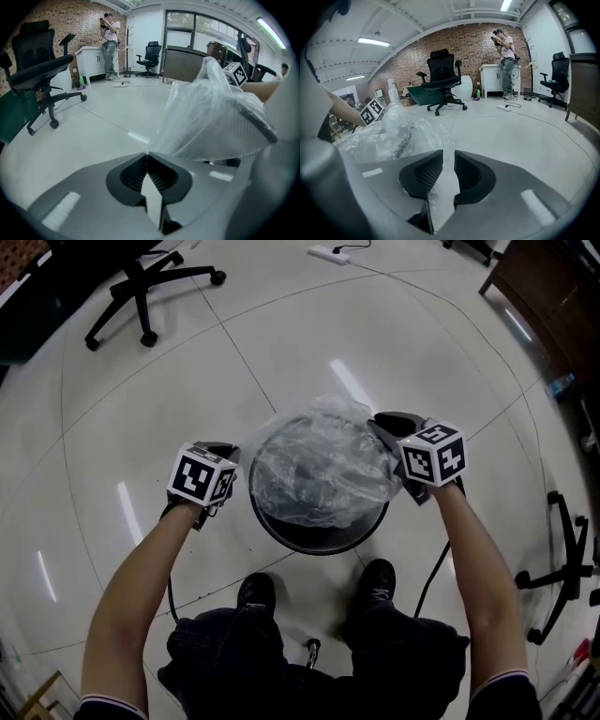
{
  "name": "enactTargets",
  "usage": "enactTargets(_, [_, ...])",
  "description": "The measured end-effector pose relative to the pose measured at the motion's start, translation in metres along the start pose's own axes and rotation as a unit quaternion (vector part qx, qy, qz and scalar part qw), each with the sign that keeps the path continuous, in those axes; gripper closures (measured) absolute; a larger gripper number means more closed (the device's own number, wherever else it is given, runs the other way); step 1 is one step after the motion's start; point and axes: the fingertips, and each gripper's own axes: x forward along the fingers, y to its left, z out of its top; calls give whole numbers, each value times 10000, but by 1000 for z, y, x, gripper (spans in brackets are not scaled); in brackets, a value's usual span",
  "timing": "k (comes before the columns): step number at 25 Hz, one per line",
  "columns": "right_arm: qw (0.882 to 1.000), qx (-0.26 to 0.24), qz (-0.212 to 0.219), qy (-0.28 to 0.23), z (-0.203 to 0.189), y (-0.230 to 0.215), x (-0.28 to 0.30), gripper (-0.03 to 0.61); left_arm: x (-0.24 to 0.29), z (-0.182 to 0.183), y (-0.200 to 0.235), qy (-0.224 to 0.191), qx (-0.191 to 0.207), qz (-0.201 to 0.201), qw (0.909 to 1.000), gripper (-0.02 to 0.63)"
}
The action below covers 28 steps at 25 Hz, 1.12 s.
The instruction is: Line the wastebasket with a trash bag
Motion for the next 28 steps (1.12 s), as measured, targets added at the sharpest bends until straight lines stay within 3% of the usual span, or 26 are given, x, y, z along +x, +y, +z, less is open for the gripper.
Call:
enactTargets(9, [10000,-20,1,-40,-1,5,-17,503,-11,-19,-11,108,-30,-180,9998,603])
enactTargets(14, [9986,-35,-171,-502,33,7,-49,502,-30,-12,-17,5,63,-169,9998,603])
enactTargets(18, [9970,-225,-62,-736,64,28,-60,499,-44,-8,-22,-50,158,-158,9997,603])
enactTargets(22, [9968,-388,208,-669,78,55,-46,449,-50,-4,-24,-127,186,-148,9996,603])
enactTargets(25, [9978,-445,356,-340,70,67,-28,431,-51,-2,-27,-149,187,-159,9996,603])
enactTargets(26, [9979,-473,384,-210,65,69,-24,436,-52,-2,-27,-159,187,-162,9996,603])
enactTargets(28, [9977,-567,371,-66,60,73,-22,540,-53,0,-27,-187,193,-174,9995,603])
